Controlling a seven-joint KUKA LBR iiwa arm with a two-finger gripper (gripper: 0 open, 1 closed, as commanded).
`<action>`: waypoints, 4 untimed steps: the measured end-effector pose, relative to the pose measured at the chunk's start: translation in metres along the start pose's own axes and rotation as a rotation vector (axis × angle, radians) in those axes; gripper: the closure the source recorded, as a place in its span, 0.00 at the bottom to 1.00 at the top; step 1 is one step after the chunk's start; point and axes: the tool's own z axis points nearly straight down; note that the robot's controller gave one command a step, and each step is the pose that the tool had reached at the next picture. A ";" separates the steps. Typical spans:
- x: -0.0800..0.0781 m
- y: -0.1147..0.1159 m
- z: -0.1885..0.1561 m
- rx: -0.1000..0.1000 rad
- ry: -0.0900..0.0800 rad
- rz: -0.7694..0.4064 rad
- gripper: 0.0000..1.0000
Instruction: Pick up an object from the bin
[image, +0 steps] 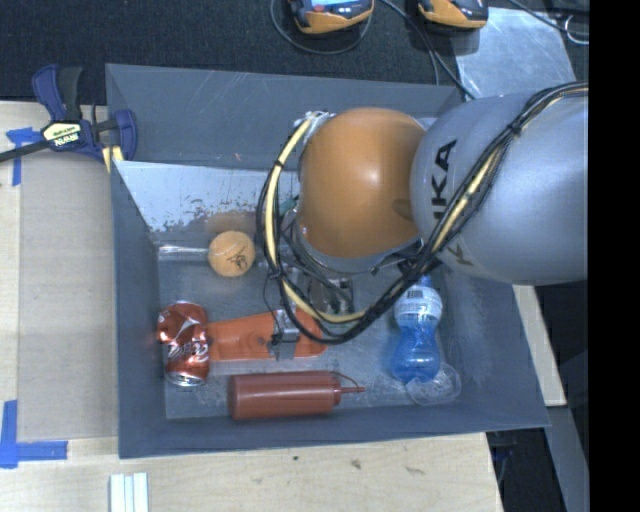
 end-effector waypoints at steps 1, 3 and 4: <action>-0.002 -0.001 -0.005 -0.002 -0.009 0.003 0.00; 0.006 -0.028 0.135 -0.008 -0.036 0.025 1.00; 0.006 -0.028 0.135 -0.008 -0.036 0.026 1.00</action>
Offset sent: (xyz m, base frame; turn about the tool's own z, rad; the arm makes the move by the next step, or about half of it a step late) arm 0.0023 -0.0236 -0.1368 0.0386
